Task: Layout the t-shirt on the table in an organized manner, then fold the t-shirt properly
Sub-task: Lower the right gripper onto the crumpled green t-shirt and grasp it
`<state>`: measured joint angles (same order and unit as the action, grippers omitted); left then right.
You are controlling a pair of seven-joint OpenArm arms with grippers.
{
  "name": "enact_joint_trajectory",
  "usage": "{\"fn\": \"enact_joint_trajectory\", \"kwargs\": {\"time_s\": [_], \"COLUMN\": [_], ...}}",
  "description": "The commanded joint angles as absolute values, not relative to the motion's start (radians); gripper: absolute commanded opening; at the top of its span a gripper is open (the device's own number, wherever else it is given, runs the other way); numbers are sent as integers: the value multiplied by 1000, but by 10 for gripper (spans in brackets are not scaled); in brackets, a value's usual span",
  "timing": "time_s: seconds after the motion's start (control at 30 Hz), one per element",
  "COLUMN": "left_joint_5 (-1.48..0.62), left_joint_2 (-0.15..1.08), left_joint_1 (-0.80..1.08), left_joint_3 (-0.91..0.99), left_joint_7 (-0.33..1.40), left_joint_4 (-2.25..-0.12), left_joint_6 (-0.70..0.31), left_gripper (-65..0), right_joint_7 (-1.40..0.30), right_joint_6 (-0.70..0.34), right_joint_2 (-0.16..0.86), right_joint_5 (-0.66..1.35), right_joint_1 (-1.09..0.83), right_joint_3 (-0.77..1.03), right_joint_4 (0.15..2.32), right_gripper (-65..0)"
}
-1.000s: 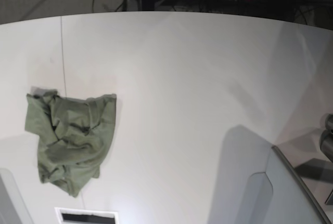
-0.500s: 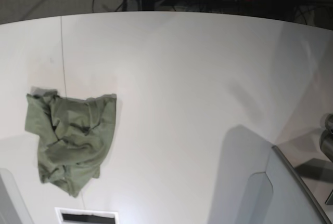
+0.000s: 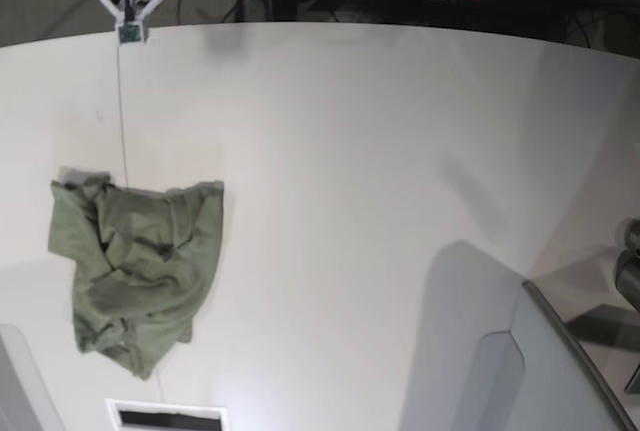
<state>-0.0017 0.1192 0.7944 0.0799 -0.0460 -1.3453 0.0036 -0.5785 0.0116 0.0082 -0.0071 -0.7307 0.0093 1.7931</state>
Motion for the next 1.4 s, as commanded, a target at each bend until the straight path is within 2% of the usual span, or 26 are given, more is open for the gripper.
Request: {"fn": "enact_joint_trajectory", "kwargs": {"time_s": [0.0,0.03,0.1,0.23,0.3,0.33,0.4,0.47,0.63,0.73,0.83,1.0,1.13,1.27,1.37], "left_joint_5": [-2,-2,-2,-2,-2,-2,-2,-2,-2,-2,-2,-2,-2,-1,-1], "left_joint_2": [124,124,124,117,116,116,114,114,119,124,113,33,10,10,10], "left_joint_1": [800,799,768,645,562,510,438,395,374,381,383,374,371,371,372], "left_joint_3": [96,107,128,137,134,133,133,133,140,143,166,271,298,297,297], "left_joint_7": [-45,-2,105,377,492,545,627,668,667,667,667,667,667,670,670], "left_joint_4": [-1434,-1500,-1644,-1871,-1910,-1911,-1911,-1911,-1911,-1908,-1908,-1908,-1906,-1905,-1905], "left_joint_6": [8,8,8,5,5,5,4,4,4,-50,-130,-182,-213,-214,-214], "left_gripper": [-650,-650,-650,-650,-650,-650,-650,-650,-650,-650,-650,-650,-650,-650,-650], "right_joint_7": [-576,-595,-642,-799,-862,-885,-892,-895,-883,-816,-716,-618,-596,-567,-512], "right_joint_6": [5,5,5,5,5,5,2,-47,-306,-386,-403,-427,-495,-499,-499], "right_joint_2": [10,10,27,35,35,38,39,39,39,99,160,220,220,214,216], "right_joint_5": [-4,-4,-1,1,2,2,2,2,-1,-1,1,2,2,2,2], "right_joint_1": [-707,-680,-595,-363,-243,-179,-71,45,317,437,507,595,611,613,651], "right_joint_3": [12,12,12,4,12,13,27,70,272,343,340,341,341,343,343], "right_joint_4": [1854,1886,1934,1954,1948,1946,1945,1893,1552,1322,1136,894,837,809,704], "right_gripper": [-647,-644,-575,-296,-186,-147,-111,-78,-66,-69,-95,-105,-107,-107,-110]}}
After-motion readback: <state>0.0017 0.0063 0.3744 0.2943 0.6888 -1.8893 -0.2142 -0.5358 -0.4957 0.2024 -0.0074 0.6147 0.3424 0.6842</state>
